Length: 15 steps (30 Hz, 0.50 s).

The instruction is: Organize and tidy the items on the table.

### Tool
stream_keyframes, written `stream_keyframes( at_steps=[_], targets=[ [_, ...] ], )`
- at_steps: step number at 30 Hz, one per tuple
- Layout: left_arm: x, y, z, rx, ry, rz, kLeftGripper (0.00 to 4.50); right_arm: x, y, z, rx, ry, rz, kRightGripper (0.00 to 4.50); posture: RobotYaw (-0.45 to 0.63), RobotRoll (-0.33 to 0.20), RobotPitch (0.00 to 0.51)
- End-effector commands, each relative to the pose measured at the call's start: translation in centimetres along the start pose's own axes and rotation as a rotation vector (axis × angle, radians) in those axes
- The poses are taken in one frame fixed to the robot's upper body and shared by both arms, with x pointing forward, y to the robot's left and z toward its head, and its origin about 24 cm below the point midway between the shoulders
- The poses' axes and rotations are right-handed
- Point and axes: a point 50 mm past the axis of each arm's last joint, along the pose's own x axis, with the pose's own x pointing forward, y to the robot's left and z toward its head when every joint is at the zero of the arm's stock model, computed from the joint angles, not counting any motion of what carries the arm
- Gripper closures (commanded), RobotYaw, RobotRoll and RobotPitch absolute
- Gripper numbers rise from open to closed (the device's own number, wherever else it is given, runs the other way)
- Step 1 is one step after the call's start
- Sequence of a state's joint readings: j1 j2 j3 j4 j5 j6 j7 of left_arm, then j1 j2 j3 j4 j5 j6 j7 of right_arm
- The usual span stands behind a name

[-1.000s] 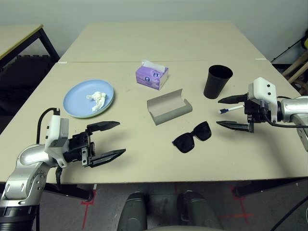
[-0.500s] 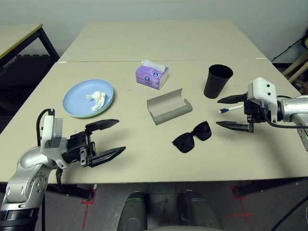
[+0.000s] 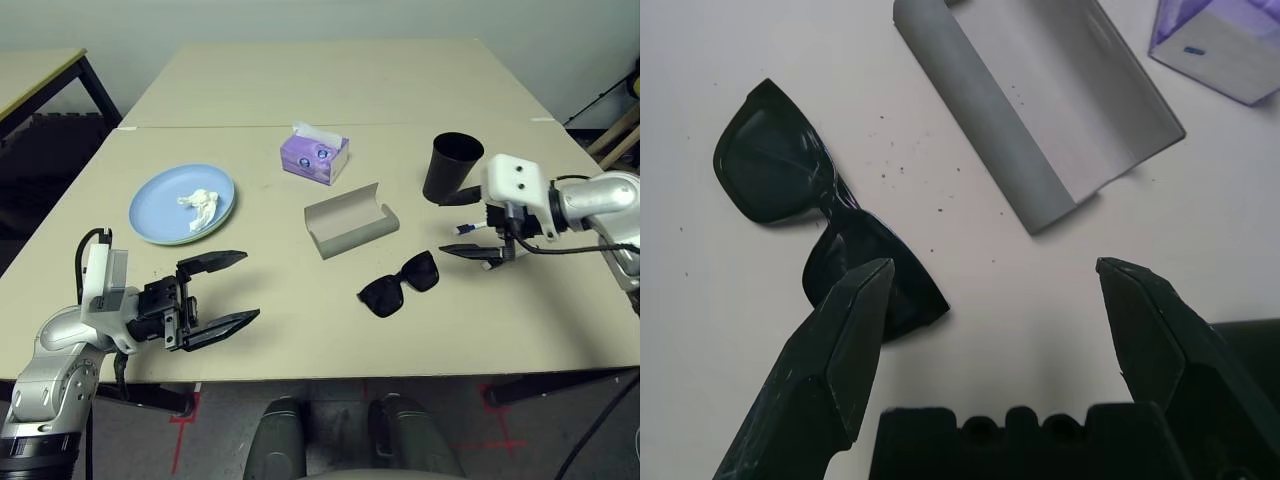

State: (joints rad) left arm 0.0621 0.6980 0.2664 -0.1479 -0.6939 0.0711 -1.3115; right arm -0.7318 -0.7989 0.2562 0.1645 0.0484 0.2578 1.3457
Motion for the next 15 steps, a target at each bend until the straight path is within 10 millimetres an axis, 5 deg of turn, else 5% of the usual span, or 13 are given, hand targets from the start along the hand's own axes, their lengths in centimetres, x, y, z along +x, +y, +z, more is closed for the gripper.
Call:
stream_keyframes(
  at_steps=[1, 15],
  targets=[
    [0.0, 0.1, 0.0, 0.014, -0.001, 0.002, 0.02, 0.9, -0.1, 1.7, -0.073, 0.010, 0.120, 0.00, 0.09, 0.000, 0.077],
    [0.5, 0.2, -0.2, 0.021, 0.000, 0.008, 0.02, 2.5, 1.5, 2.9, -0.213, 0.163, 0.388, 0.00, 0.11, 0.000, 0.071]
  ],
)
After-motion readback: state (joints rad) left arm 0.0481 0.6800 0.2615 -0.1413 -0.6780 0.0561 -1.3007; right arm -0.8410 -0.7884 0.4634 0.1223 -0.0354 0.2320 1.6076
